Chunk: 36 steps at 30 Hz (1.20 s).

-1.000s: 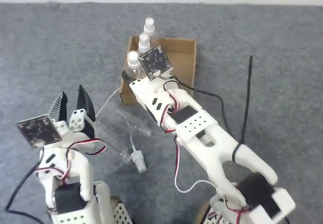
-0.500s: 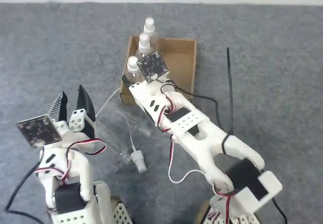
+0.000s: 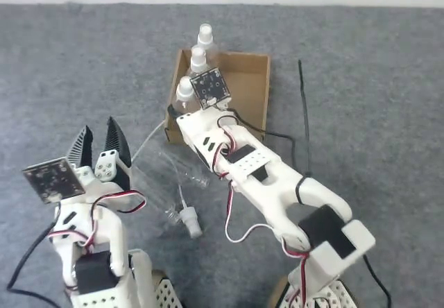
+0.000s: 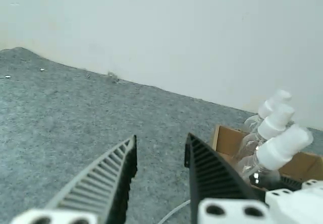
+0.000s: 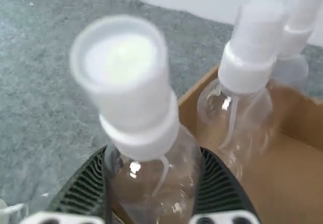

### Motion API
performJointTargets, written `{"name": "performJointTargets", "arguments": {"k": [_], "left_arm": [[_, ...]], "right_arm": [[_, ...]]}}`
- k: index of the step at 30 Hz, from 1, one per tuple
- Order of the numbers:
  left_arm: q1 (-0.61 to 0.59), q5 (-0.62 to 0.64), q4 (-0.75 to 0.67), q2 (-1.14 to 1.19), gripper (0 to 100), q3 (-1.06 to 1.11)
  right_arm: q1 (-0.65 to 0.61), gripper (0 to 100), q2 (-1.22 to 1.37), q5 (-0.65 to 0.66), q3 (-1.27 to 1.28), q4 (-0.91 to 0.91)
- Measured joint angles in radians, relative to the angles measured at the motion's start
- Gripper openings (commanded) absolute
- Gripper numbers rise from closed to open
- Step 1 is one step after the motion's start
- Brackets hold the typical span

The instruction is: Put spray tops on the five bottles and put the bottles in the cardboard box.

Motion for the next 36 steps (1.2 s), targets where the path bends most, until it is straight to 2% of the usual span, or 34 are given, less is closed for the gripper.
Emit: {"name": "performJointTargets", "arguments": {"k": [15,21,30,36], "left_arm": [[0.000,0.000,0.000,0.000,14,0.000],[0.000,0.000,0.000,0.000,14,0.000],[0.000,0.000,0.000,0.000,14,0.000],[0.000,0.000,0.000,0.000,14,0.000]], "right_arm": [[0.000,2.0,0.068,-0.003,-0.031,0.000],[-0.002,14.4,0.078,-0.003,-0.041,-0.002],[-0.002,16.4,0.078,-0.005,-0.046,0.014],[-0.002,26.2,0.078,-0.005,-0.046,0.020]]}}
